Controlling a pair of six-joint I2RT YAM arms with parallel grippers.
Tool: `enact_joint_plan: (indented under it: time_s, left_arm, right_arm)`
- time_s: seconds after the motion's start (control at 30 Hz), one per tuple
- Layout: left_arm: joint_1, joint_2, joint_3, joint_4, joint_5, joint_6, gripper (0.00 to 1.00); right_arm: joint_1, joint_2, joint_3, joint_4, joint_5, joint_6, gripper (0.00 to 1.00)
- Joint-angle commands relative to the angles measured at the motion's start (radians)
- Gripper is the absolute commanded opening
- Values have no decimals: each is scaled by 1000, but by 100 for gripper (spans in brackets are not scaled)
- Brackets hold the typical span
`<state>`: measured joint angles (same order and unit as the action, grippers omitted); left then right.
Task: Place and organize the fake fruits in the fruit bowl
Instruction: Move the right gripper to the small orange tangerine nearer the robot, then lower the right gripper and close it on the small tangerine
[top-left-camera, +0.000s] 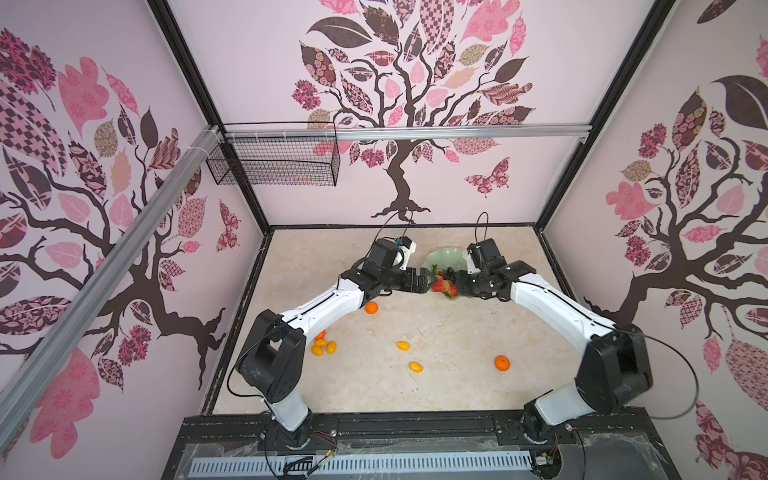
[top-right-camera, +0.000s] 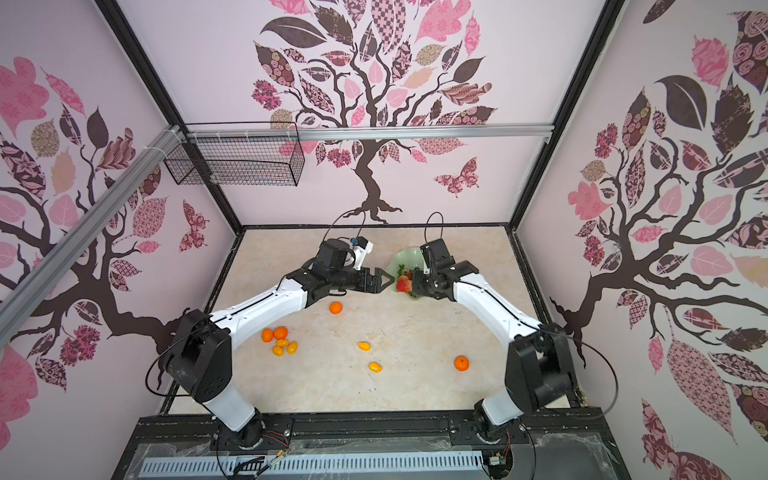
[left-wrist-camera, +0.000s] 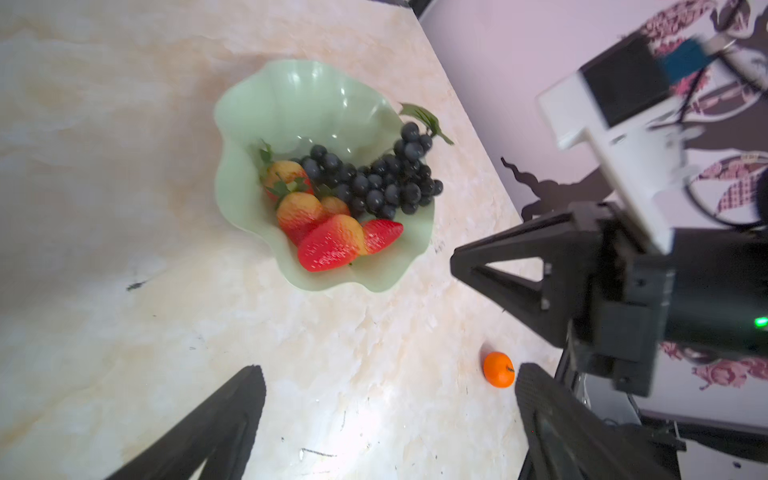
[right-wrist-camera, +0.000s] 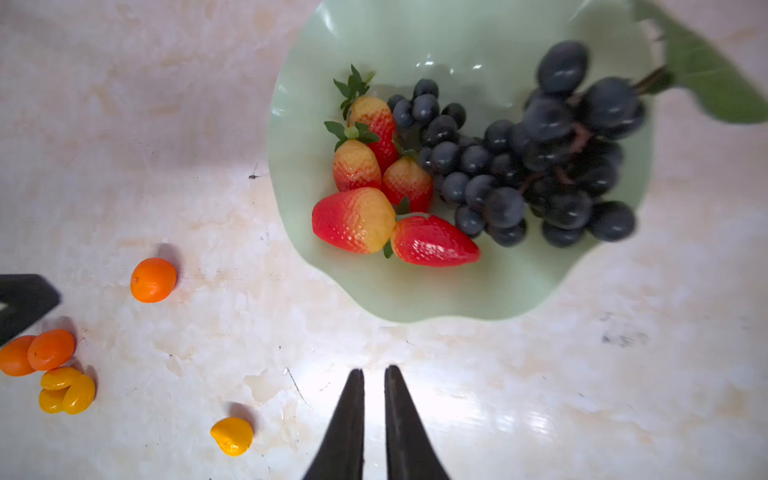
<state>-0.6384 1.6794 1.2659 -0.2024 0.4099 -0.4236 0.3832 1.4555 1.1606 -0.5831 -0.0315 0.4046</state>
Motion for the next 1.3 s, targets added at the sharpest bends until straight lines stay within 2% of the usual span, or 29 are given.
enact_joint_plan:
  time_s: [0.0,0.13,0.23,0.33,0.47,0.67,0.8,1.27]
  left_arm:
    - [-79,-46,5,-37,-30,103,98]
    - [-176,-52,-22,-35,-60,128,98]
    - [-245,-48,-35,-30,-72,143,98]
    - [-301,-43,-54,-8,-73,147,98]
    - [-338,-33,-80,34,-55,128,98]
    - [-367,4,-89,69,-22,96,98]
    - [-367,31,-75,74,-19,85,98]
    - [-368,48,-63,66,-17,88,98]
  right_arm:
    - [-6,-108,-99,-111,99,44,20]
    - [-6,-263,-235,-178,170,166,33]
    - [-6,-379,-344,-199,166,268,46]
    - [-6,-444,-420,-246,161,345,52]
    - [-6,-493,-486,-275,160,396,62]
    - [-9,-467,-514,-320,208,434,75]
    - [-10,-426,-534,-287,198,431,76]
    - [-16,-331,-576,-212,188,434,65]
